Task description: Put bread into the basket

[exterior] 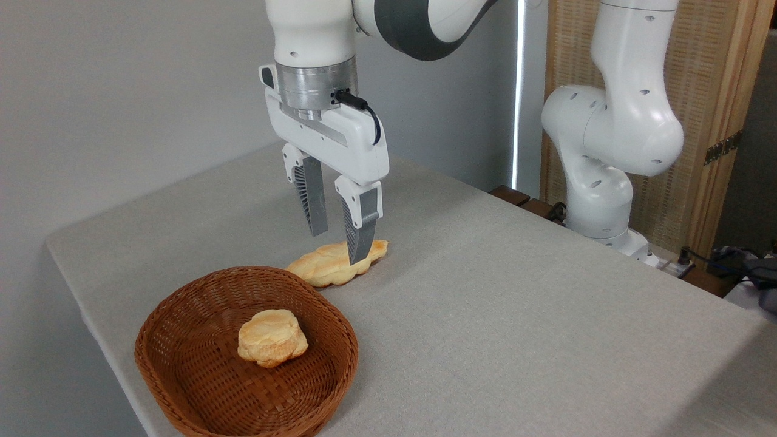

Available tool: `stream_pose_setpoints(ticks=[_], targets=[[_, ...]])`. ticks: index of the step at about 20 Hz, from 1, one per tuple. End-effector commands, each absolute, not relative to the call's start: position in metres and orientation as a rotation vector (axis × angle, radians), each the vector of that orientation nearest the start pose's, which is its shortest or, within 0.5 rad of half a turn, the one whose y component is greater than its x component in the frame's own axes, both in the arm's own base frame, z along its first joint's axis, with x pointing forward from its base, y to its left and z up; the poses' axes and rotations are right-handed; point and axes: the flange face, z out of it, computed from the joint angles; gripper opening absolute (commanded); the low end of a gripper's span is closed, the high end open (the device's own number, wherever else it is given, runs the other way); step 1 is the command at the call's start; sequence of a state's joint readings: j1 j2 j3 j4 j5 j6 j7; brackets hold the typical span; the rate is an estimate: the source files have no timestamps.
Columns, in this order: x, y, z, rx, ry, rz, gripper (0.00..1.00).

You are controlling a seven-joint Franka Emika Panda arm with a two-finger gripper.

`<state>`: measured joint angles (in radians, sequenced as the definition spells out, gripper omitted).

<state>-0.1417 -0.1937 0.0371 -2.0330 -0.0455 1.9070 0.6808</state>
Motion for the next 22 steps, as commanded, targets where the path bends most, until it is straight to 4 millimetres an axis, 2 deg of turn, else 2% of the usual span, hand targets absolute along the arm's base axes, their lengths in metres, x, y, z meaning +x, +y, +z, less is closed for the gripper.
stream_pose_setpoints(ticks=[1, 8, 10, 13, 17, 22], targets=[[0.505, -0.054, 0.539, -2.936, 1.174, -0.098, 1.0], [0.506, -0.064, 0.531, -2.93, 1.201, -0.069, 1.0], [0.505, -0.075, 0.53, -2.915, 1.231, -0.068, 1.0], [0.504, -0.103, 0.52, -2.88, 1.302, -0.047, 1.0], [0.494, -0.134, 0.508, -2.841, 1.395, -0.018, 1.0], [0.481, -0.166, 0.476, -2.795, 1.484, -0.043, 1.0]])
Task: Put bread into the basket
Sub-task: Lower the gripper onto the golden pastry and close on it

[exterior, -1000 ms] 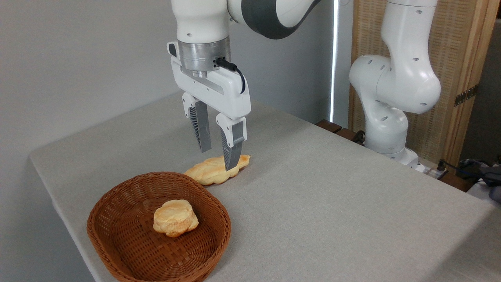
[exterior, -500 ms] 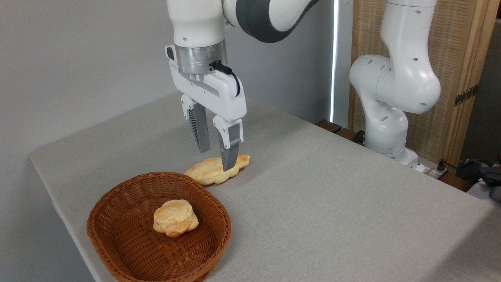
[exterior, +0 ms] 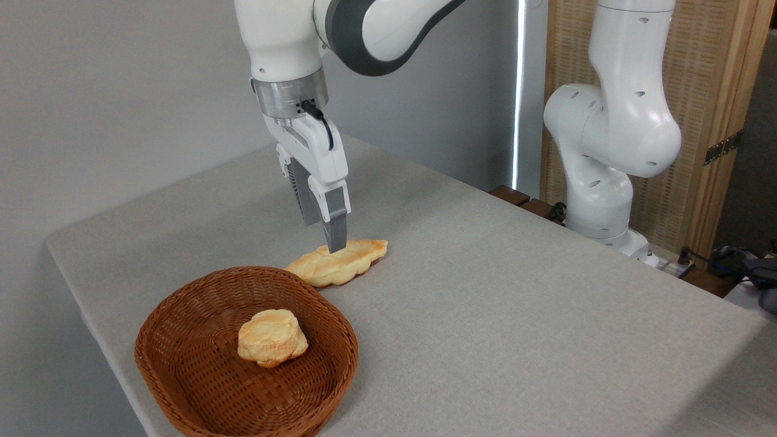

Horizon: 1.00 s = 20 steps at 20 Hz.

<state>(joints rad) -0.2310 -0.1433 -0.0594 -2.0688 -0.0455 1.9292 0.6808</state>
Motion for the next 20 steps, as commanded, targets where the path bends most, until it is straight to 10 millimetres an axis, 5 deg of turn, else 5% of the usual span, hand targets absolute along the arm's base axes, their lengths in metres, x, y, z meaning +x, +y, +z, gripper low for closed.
stream_pose_setpoints(ticks=[1, 11, 20], targets=[[0.478, -0.17, 0.469, -2.787, 1.498, -0.038, 1.0], [0.484, -0.191, 0.421, -2.755, 1.554, -0.01, 1.0], [0.486, -0.19, 0.406, -2.71, 1.573, 0.041, 1.0]])
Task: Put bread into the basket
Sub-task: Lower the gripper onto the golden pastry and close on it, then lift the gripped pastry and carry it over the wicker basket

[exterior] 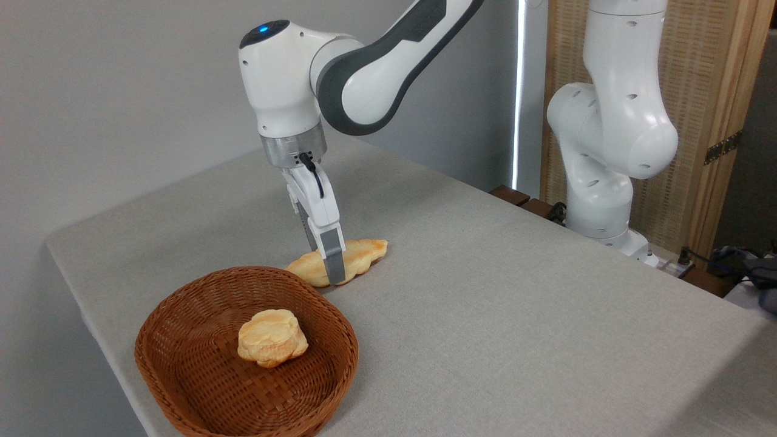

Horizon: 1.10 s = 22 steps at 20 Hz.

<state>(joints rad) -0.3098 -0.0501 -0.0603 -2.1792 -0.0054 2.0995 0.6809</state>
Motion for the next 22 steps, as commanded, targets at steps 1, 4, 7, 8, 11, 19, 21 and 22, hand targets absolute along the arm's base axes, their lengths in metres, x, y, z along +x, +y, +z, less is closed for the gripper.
stream_pose_setpoints(ticks=[1, 4, 7, 8, 11, 19, 21, 22], targets=[[0.486, -0.191, 0.407, -2.707, 1.575, 0.039, 1.0], [0.487, -0.19, 0.406, -2.693, 1.579, 0.043, 0.91], [0.487, -0.189, 0.406, -2.679, 1.581, 0.048, 0.57], [0.487, -0.189, 0.406, -2.679, 1.581, 0.048, 0.53], [0.487, -0.189, 0.407, -2.68, 1.579, 0.048, 0.53], [0.485, -0.188, 0.41, -2.681, 1.576, 0.049, 0.55], [0.484, -0.189, 0.418, -2.678, 1.576, 0.032, 0.55], [0.481, -0.19, 0.426, -2.675, 1.578, 0.016, 0.55]])
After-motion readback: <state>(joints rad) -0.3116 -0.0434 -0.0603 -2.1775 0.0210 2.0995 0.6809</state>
